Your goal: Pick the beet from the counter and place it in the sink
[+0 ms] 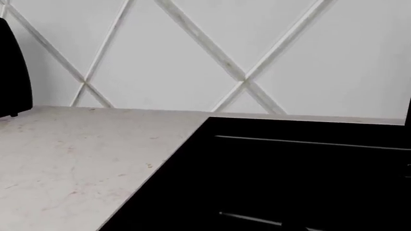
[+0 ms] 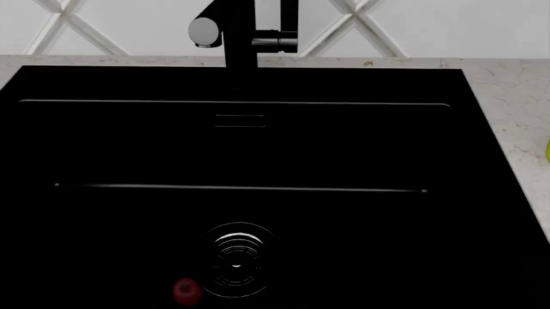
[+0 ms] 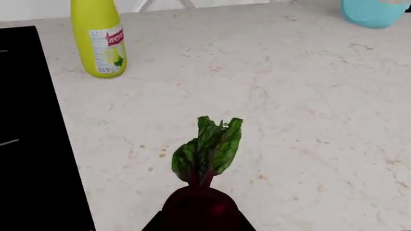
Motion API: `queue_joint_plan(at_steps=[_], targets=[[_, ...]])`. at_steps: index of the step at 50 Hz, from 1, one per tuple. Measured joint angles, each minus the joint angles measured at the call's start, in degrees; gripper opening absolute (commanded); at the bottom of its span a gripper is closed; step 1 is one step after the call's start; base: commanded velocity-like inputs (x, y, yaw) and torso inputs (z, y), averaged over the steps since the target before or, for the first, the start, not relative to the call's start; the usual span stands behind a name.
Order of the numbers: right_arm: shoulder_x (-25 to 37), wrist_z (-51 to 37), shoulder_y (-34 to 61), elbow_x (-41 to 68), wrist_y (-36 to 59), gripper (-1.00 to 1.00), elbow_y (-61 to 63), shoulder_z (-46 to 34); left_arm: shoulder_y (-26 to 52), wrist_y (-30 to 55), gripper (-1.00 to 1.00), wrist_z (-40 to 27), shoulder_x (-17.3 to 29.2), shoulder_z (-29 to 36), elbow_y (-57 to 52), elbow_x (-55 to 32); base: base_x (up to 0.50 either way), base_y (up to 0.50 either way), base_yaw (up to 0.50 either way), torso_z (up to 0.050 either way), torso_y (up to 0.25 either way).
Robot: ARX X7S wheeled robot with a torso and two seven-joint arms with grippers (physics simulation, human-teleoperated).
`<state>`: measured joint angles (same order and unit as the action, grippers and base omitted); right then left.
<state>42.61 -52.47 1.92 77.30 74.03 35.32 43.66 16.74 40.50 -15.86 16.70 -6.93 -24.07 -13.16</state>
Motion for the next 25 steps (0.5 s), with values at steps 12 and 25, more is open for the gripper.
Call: queue_joint_plan(at_steps=[12,25], targets=[[5.0,-2.4,22.2,5.0,1.7,-1.0,-4.5,-19.1,0.2,-2.7,1.0,0.7,0.3,0.3,2.9,0.1,0.0,0.0,0.0,0.0,0.0],[0.9,6.6,41.8,-0.5,0.3,-1.0,-13.9,-38.4,-0.3,-3.8,1.0,0.8,0.3,0.5,3.5,-0.1,0.0,0.0,0.0,0.0,0.0]])
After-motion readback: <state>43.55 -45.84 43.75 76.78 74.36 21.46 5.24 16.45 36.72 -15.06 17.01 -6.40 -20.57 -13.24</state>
